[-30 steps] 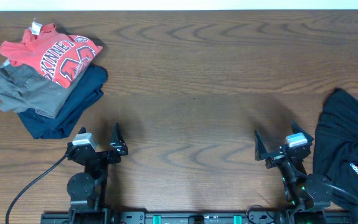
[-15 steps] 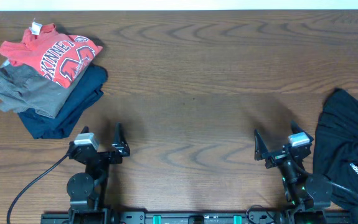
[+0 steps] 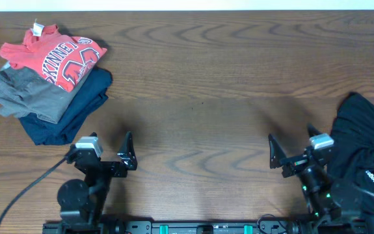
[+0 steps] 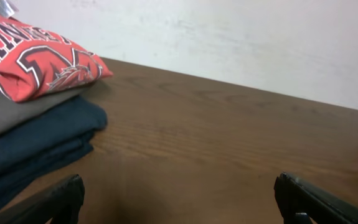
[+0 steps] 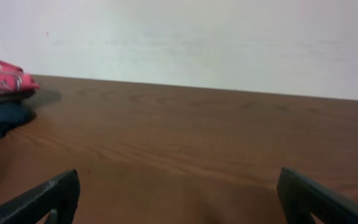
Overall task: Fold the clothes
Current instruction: 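Move the right gripper to the crumpled black t-shirt and grasp its edge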
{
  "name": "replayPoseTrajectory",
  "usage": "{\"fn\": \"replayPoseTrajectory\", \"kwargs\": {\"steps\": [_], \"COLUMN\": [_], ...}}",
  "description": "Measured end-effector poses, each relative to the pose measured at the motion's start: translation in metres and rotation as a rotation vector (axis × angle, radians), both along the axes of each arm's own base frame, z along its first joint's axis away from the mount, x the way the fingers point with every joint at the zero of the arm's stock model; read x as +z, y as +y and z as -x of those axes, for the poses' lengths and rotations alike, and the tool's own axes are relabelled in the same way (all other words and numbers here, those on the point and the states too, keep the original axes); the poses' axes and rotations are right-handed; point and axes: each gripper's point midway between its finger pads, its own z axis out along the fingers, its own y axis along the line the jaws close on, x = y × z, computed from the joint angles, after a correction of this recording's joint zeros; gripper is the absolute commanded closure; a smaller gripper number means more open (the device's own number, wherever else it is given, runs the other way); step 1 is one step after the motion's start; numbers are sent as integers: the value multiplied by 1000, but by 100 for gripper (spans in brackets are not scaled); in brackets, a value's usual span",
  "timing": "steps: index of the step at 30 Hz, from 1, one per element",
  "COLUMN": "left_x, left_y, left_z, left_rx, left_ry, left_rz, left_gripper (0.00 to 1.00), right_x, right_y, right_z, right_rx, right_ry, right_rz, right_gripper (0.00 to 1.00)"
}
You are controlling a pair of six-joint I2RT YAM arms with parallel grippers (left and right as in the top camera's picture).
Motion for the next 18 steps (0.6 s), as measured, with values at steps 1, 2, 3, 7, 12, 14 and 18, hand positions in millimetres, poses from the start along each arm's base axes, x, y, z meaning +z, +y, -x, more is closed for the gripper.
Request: {"fn": "replayPoseTrajectory", "kwargs": {"steps": [1,2,3,7,12,14,18], "left_x": [4,8,11,17,11,4,-11], "left_y": [0,0,0,0,0,0,0], "left_z": [0,-1,-2,-9,-18,-20,-16], "left_rx": [0,0,0,-1,-2,-4,-5], "left_ry": [8,22,42,140,310,388,557], "left_rz": [0,0,1,3,0,-1,2], "left_gripper": [2,2,2,2,2,2,2], "right_x": [5,8,12,18,15,10,-7], "right_y": [0,-1,-1,-2,-7,-8,-12], "right_z": [-2,-3,-5,-18,-33,-38,-45], "right_rx": [-3,-5,-7,-17,-38,-37,-31], "right_ry": [12,30,54,175,372,461,663], "right_rz": [1,2,4,20,75,105,167], "right_gripper": [1,1,1,1,1,1,1]}}
